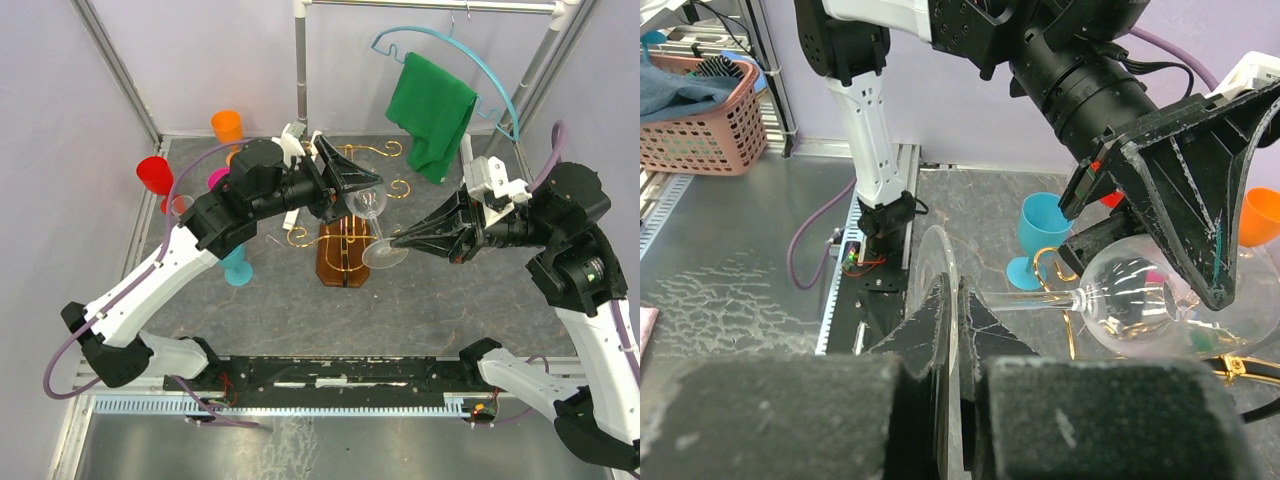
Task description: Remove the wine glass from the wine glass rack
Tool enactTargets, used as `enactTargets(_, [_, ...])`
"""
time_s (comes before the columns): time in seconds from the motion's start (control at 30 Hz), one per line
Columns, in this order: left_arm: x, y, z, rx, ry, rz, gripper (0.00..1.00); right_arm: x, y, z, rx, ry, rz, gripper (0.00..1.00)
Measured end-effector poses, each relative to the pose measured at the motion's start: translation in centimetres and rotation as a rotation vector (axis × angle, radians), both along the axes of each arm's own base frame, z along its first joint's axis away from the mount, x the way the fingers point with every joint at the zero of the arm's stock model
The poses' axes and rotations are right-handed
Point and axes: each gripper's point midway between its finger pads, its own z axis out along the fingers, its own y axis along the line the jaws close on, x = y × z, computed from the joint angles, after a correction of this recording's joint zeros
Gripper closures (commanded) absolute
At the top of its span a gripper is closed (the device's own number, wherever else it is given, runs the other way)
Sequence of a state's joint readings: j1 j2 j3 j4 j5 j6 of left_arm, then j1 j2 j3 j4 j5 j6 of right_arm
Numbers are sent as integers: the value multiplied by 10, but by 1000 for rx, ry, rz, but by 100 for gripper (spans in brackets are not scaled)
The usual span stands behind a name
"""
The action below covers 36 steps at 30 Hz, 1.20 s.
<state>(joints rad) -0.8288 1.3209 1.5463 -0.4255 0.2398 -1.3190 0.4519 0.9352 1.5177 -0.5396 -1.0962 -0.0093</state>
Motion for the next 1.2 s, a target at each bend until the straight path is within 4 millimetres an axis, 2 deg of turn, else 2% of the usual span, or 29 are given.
enactTargets(0.1, [0, 1, 1, 1, -8, 5, 33, 0, 0, 1, 1, 2, -4, 57])
enactTargets(0.17, [2, 3, -1, 20, -27, 19, 34, 2, -1, 3, 5, -4, -22, 30])
enactTargets(0.23, [4, 8, -3, 46, -52, 40, 35, 4, -3, 8, 11, -17, -50, 14])
enactTargets(0.3, [5, 14, -4, 66, -76, 57, 35, 4, -6, 12, 16, -34, -76, 7])
enactTargets(0.5, [4, 33, 3, 129, -197, 108, 36, 0, -20, 22, 29, -75, -179, 4])
enactTargets(0.6, [-5, 33, 5, 179, -273, 94, 36, 4, -27, 31, 30, -80, -245, 5])
enactTargets(0.7, [-32, 20, 6, 237, -371, 26, 36, 19, -31, 38, 26, -66, -332, 5])
enactTargets(0.83, [-75, 0, -3, 305, -499, -85, 37, 52, -38, 27, -3, -11, -482, 4])
enactTargets(0.93, [-94, -7, -25, 376, -589, -124, 37, 70, -47, 21, -13, 10, -586, 3])
enactTargets(1.0, [-99, -8, -50, 454, -652, -129, 36, 78, -55, 17, -13, 25, -659, 3])
enactTargets(1.2, [-116, -17, -112, 664, -919, -108, 35, 95, -91, 27, 34, 42, -903, 4])
